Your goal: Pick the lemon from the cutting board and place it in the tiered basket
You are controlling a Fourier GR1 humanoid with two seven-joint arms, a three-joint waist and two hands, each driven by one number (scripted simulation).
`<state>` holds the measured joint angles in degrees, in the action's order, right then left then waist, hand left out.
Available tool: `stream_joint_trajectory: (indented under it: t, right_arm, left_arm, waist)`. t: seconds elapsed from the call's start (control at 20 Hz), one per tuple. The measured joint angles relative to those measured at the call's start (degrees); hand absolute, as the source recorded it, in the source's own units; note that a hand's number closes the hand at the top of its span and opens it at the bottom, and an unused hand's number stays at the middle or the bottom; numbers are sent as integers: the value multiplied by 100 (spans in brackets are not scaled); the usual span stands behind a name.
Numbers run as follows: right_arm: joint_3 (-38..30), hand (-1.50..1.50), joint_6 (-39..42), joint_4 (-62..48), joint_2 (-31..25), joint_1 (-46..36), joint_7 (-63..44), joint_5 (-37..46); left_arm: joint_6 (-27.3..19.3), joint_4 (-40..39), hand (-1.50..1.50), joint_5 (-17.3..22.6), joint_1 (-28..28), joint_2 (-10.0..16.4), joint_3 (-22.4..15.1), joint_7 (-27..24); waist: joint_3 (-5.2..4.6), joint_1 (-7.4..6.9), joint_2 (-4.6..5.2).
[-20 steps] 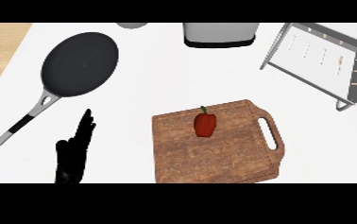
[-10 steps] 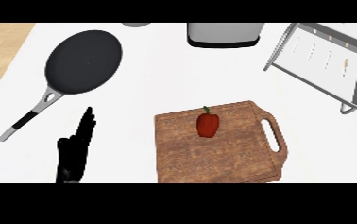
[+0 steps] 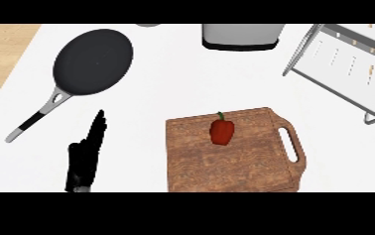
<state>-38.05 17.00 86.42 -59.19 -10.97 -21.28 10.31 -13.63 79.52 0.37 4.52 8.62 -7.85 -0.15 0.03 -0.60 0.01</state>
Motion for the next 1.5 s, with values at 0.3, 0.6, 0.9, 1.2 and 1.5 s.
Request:
stream_joint_trajectory:
  t: [0.3,0.6,0.9,1.2,1.5]
  right_arm:
    - [866,150,-321,-1217,-192,-1167,45,349]
    - [1662,150,-488,-2393,-76,-2224,484,755]
    - [2223,150,-744,-3439,269,-2991,1003,1297]
    - [2562,150,-1303,-4606,690,-3673,1245,1899]
    - [2428,150,-1726,-5628,1040,-4059,1629,2003]
  left_arm:
    - [60,113,0,-51,-18,18,7,170]
    - [101,3,0,-85,-111,-23,61,147]
    - [89,-44,0,-144,-165,-102,79,106]
    - [81,45,0,-224,-150,-145,34,222]
    - [158,65,0,-199,-130,-134,87,209]
  waist:
    - [-2,-86,23]
    - [-3,-110,33]
    - [5,-106,29]
    - [0,-134,45]
    - [6,-137,58]
